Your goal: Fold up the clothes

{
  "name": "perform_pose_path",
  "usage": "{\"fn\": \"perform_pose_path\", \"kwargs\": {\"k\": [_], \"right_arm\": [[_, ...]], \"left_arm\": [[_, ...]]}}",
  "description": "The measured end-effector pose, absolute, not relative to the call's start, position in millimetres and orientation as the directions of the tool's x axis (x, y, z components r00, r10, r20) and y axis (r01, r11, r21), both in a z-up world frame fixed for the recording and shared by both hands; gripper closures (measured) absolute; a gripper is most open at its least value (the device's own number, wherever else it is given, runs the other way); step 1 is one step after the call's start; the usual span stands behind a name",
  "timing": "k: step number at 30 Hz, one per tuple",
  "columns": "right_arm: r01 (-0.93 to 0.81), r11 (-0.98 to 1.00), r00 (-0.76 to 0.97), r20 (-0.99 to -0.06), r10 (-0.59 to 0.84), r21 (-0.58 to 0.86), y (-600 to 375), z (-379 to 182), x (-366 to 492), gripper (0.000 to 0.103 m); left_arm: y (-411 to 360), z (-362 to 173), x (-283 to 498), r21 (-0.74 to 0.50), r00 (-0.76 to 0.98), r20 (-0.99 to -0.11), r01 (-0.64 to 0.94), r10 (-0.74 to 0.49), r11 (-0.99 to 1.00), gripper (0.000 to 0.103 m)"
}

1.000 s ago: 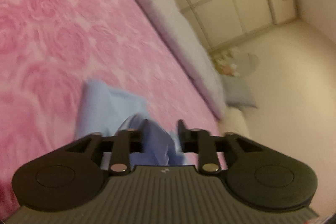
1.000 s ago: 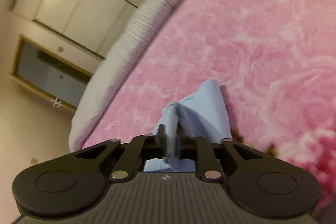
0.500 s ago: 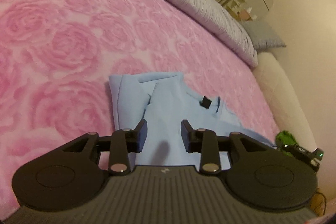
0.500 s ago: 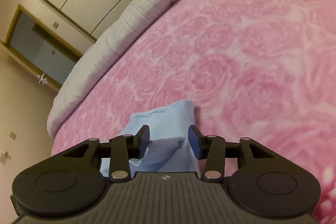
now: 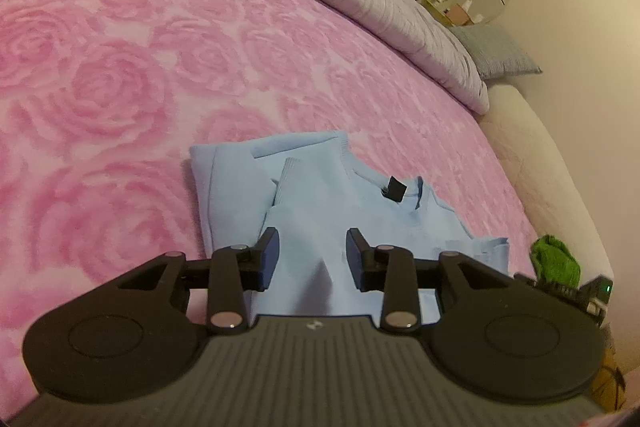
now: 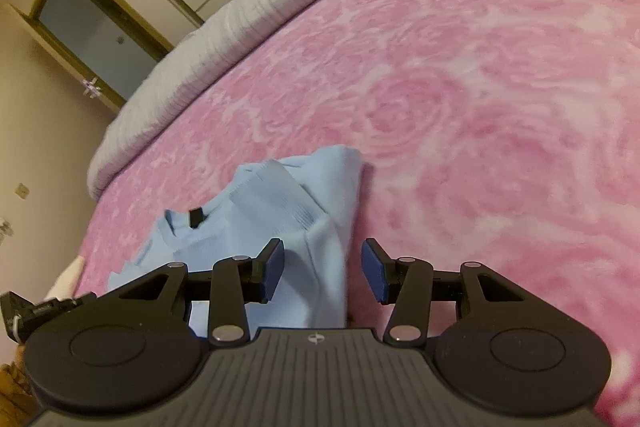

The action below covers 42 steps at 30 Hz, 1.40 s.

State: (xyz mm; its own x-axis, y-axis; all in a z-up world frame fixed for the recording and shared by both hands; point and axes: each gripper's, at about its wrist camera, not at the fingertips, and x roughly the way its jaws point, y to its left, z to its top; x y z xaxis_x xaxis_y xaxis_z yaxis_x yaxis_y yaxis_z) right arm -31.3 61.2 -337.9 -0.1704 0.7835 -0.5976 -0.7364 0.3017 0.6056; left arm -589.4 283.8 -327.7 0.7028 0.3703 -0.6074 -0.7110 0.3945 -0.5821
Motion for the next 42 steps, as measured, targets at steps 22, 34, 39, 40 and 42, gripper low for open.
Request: {"fn": "perform_pose_path", "kwargs": {"k": [22,34,39,40,42], "right_arm": [[-0.804,0.146,-0.264,-0.567,0.78,0.576,83.3,-324.0,-38.2,0.054],[-0.895,0.097,-0.196,-0.578,0.792,0.436,82.0,-313.9,-58.7,0.076],[-0.923,0.077,-0.131,-0.497,0.858,0.377,73.8,-283.9,-66.9,0.081],[-0.926,0.086,-0.111,-0.483,0.868,0.368,77.8,-280.5,-67.0,0.082],[-0.93,0.106,-0.072,-0.457,0.886,0.352,86.4,-274.1,-67.1,0.082]], "left_arm": [[310.3,-351.1,-578.7,-0.564,0.715,-0.646,-0.684,0.268,0.463,0.083],[294.9,-332.5,-578.3,-0.531,0.729,-0.596,-0.672,0.336,0.517,0.1],[280.1,-308.1,-594.5,-0.525,0.762,-0.466,-0.647,0.45,0.552,0.1],[281.9,-305.1,-597.4,-0.525,0.758,-0.44,-0.652,0.481,0.547,0.1],[288.4,-301.5,-602.4,-0.528,0.743,-0.395,-0.664,0.54,0.529,0.1]]}}
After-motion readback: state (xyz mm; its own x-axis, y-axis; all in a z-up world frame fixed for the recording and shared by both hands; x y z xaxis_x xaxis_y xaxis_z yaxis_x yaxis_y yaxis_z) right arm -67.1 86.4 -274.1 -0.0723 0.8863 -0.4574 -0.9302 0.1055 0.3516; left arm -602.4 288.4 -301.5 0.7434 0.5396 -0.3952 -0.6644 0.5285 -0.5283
